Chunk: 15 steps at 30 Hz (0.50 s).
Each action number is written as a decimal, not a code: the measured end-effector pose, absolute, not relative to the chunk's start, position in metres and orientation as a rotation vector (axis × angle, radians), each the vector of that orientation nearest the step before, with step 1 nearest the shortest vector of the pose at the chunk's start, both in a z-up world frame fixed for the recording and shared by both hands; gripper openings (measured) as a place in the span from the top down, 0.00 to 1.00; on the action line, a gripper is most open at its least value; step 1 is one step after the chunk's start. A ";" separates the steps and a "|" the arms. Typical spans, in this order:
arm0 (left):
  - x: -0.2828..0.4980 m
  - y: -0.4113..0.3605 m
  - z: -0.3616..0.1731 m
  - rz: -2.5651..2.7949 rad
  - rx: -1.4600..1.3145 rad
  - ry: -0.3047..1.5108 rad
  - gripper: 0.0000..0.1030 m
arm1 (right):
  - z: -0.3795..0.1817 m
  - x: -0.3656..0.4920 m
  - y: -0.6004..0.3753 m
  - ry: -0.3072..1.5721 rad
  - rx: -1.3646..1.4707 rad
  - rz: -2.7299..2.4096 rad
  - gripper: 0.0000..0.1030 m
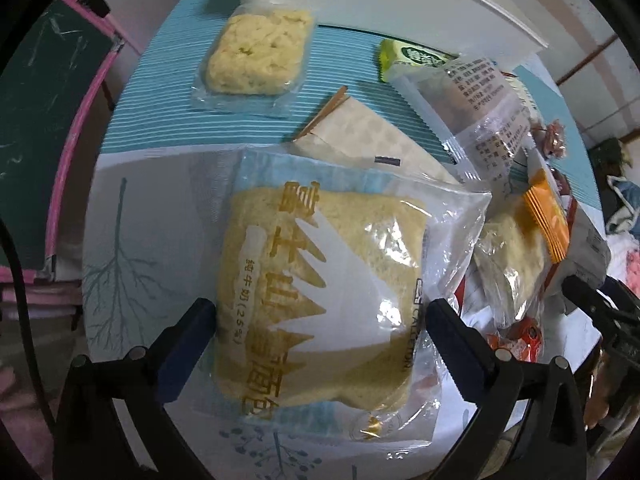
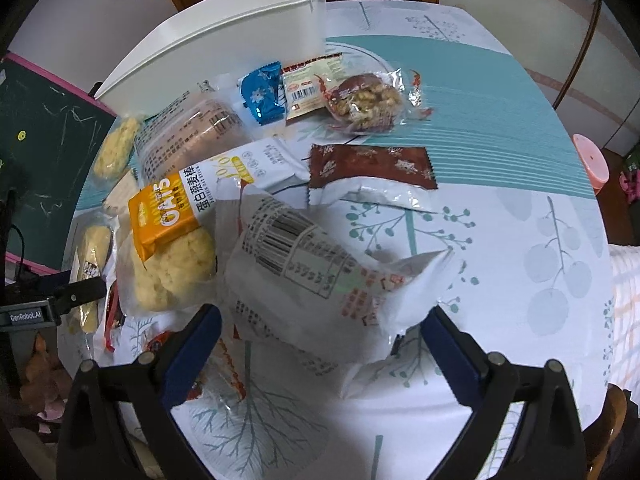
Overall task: Organize snacks
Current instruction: 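Grasp the yellow-printed bread bag with the left gripper while the right grasps the white pastry bag, then carry both bags into the white bin and open both grippers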
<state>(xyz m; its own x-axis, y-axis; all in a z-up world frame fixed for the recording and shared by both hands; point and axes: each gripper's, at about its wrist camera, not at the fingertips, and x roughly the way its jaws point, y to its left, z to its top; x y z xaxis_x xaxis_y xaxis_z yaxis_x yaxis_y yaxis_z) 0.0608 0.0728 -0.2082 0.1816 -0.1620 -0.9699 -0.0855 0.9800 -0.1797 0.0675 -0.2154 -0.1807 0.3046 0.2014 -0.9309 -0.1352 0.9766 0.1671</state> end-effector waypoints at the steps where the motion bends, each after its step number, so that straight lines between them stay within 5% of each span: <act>1: 0.061 0.075 -0.209 -0.072 -0.218 1.392 0.00 | -0.182 0.067 -0.215 1.246 0.063 0.225 0.13; 7: 0.054 0.077 -0.202 -0.132 -0.175 1.381 0.12 | -0.184 0.066 -0.217 1.255 0.092 0.248 0.23; 15: 0.040 0.080 -0.190 -0.135 -0.193 1.366 0.16 | -0.176 0.061 -0.216 1.216 0.062 0.245 0.42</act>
<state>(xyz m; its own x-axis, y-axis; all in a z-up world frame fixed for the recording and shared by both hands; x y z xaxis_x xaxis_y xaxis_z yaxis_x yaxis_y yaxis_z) 0.0403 0.0798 -0.1902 0.1993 -0.2074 -0.9577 -0.0166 0.9765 -0.2149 0.0605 -0.2160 -0.1764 0.3244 0.2198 -0.9200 -0.1534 0.9720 0.1781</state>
